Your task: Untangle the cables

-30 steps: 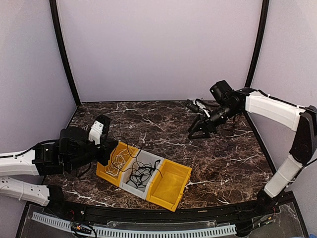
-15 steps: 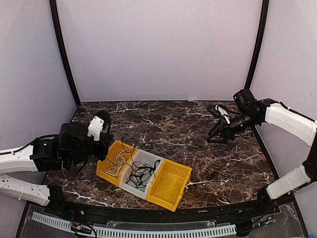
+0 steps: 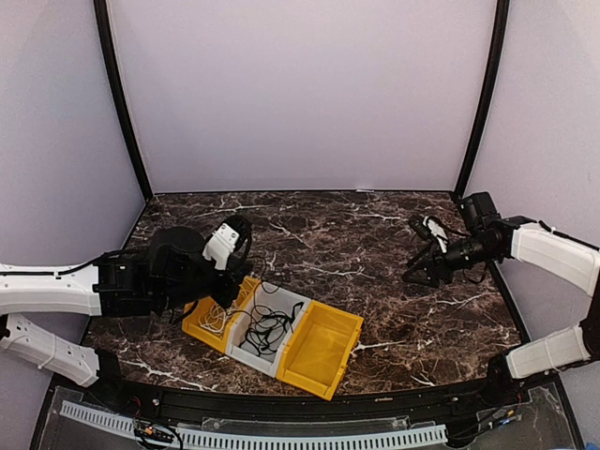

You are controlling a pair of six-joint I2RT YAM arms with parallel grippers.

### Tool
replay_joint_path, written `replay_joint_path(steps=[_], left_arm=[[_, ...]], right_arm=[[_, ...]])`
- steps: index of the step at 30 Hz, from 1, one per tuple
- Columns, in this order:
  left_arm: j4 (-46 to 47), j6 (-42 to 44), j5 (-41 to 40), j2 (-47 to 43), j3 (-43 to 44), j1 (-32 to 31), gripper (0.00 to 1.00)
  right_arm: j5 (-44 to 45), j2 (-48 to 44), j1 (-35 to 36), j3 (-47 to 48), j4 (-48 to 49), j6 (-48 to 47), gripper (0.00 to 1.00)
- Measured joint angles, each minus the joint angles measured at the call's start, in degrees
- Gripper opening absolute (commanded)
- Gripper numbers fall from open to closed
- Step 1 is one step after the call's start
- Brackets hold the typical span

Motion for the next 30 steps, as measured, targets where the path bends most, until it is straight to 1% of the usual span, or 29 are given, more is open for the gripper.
replay_joint_path(steps=[5,9,13,15,21,24,30], left_arm=[[4.8,-0.8,4.5,5.6,0.7,-1.1,0.0],[8.0,-2.8,6.9,10.0,0.9,-1.4,0.0],[10.2,-8.1,7.3,13.6,0.8,-2.1,0.0],[10.8,-12.0,6.4,14.9,0.2,-3.0,0.0],[9.9,-24.2,4.5,15.9,-1.8,-4.8,0.0],[8.9,-28.5,3.3,16.3,-1.8,-5.4,0.0],[5.2,-34.0,3.1,18.3,-1.7,-6.4,0.0]], right_arm=[[0.0,-1.7,-2.6,-1.6,2.8,0.8,0.58],[0.0,-1.7,-3.1,-1.7,4.5,0.9,0.58],[0.0,-1.7,-3.2,-1.9,5.0,0.9,0.58],[0.0,-1.7,-3.2,-1.9,5.2,0.9,0.58],[-0.1,-1.7,-3.2,-2.2,5.6,0.9,0.58],[-0.2,-1.7,-3.2,-2.2,5.6,0.8,0.58],[-0.5,-1.7,-3.2,-2.4,6.0,0.8,0.58]])
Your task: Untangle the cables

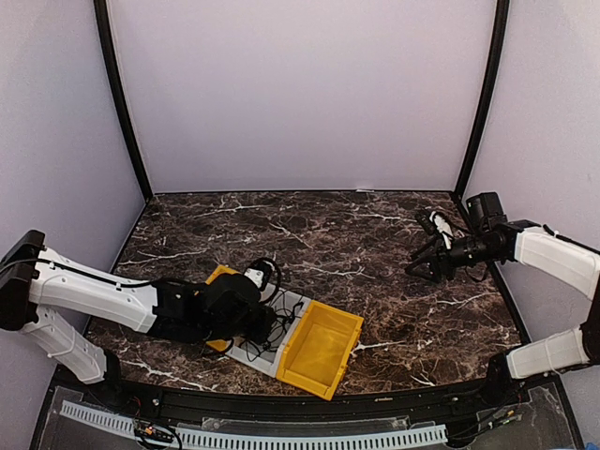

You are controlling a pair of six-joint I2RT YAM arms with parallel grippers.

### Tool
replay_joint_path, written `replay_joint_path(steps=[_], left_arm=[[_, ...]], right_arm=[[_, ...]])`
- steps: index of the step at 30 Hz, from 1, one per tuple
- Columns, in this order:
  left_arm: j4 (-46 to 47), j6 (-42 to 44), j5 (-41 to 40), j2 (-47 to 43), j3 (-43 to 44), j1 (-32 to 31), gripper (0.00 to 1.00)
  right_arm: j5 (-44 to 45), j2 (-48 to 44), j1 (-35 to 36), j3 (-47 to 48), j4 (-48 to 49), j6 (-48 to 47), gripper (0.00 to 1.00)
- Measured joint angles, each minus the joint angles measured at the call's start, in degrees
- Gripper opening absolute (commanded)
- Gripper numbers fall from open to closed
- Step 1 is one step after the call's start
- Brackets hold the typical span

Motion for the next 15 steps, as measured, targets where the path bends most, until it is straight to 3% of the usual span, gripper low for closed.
replay_joint_path(steps=[8,15], left_arm=[[-6.1,-1.5,-0.6,3.3,3.2,-1.5,0.0],[-8.4,2.1,-3.1,9.0,9.6,-1.6,0.0]], right_arm=[[-0.2,0.7,0.0,0.0,0.0,-0.4,0.58],[-0.2,0.8,0.0,0.0,0.0,-1.0,0.58]])
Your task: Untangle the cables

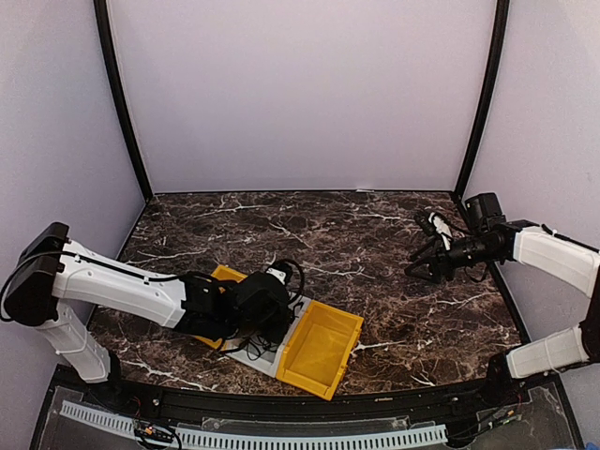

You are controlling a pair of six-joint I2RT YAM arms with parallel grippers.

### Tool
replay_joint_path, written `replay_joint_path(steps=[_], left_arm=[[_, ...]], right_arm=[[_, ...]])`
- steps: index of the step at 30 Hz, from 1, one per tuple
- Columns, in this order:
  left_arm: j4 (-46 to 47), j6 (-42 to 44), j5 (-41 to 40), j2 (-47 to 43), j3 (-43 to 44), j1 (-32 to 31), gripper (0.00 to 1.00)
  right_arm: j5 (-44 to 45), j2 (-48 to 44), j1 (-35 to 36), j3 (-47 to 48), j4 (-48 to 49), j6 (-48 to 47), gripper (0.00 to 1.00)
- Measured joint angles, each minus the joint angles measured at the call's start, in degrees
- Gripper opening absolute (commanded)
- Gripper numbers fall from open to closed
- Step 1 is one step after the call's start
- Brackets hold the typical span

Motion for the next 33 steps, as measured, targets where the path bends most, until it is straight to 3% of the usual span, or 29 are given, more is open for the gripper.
replay_joint_path(steps=[19,24,30,32,33], left_arm=[[2.4,4.1,4.8,7.3,0.6,4.1,0.02],[0.7,4.7,4.8,7.1,1.6,4.1,0.21],[-5.3,4.9,4.0,2.1,3.3,4.1,0.35],[-7.4,5.0,3.9,-0.5,4.0,4.1,0.43],[-8.3,5.0,4.0,-1.7,4.4,4.1,0.52]], right_arm=[[0.0,0.4,0.0,0.0,0.0,-0.3,0.59],[0.0,1.0,0.0,0.0,-0.1,-0.5,0.59],[-0.1,1.0,0.0,0.0,-0.1,-0.5,0.59],[-0.1,1.0,0.0,0.0,-0.1,-0.5,0.59],[-0.1,1.0,0.0,0.0,-0.1,-0.5,0.59]])
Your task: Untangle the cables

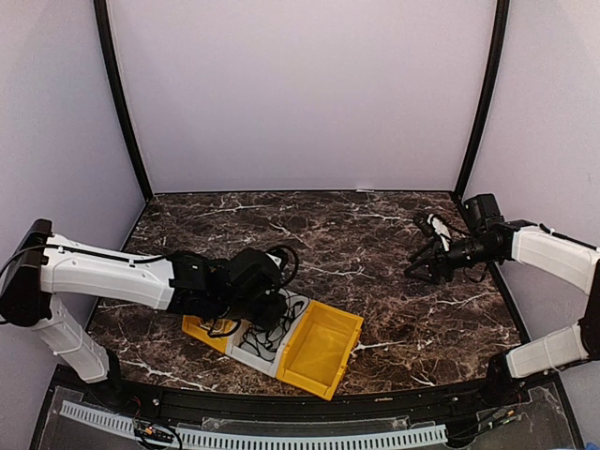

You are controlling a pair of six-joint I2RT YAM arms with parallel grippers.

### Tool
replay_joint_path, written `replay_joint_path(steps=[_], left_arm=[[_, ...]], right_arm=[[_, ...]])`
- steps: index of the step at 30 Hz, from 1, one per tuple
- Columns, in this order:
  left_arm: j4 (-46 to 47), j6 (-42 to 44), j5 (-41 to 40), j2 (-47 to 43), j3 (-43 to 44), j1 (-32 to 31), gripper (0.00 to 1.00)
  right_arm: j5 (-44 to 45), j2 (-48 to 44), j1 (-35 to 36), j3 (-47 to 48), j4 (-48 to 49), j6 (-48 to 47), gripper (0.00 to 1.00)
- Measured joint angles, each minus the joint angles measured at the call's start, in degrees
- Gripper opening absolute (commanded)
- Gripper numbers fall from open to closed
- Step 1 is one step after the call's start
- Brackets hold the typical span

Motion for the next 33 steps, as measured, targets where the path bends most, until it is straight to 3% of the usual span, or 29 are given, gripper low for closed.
replay_joint_path(steps=[3,14,18,20,22,25,33], left_arm=[[-2.4,0.5,0.8,-2.7,0.9,0.0,0.6],[-11.2,3.5,-0.3,-6.1,4.4,0.0,0.62],[-10.7,5.7,-4.0,-7.1,8.4,0.0,0.63],[-9.0,7.4,-5.9,-7.5,9.4,0.0,0.69],[-5.9,9.3,-8.1,-7.4,9.7,0.1,0.75],[0.0,11.3,-11.3,-6.5,9.7,0.1,0.76],[12.1,14.2,-10.3,3.3,14.1,0.8,0.67]], right_arm=[[0.0,0.0,0.0,0.0,0.0,0.0,0.59],[0.3,0.0,0.0,0.1,-0.1,0.3,0.6],[3.2,0.2,-0.8,3.1,-1.5,1.4,0.78],[5.4,1.2,-1.9,6.1,-1.3,2.1,0.82],[7.1,3.3,-2.8,9.3,-1.4,2.3,0.77],[9.4,8.7,-3.5,14.6,-3.0,1.1,0.65],[18.6,19.5,-3.8,18.6,-6.5,1.9,0.56]])
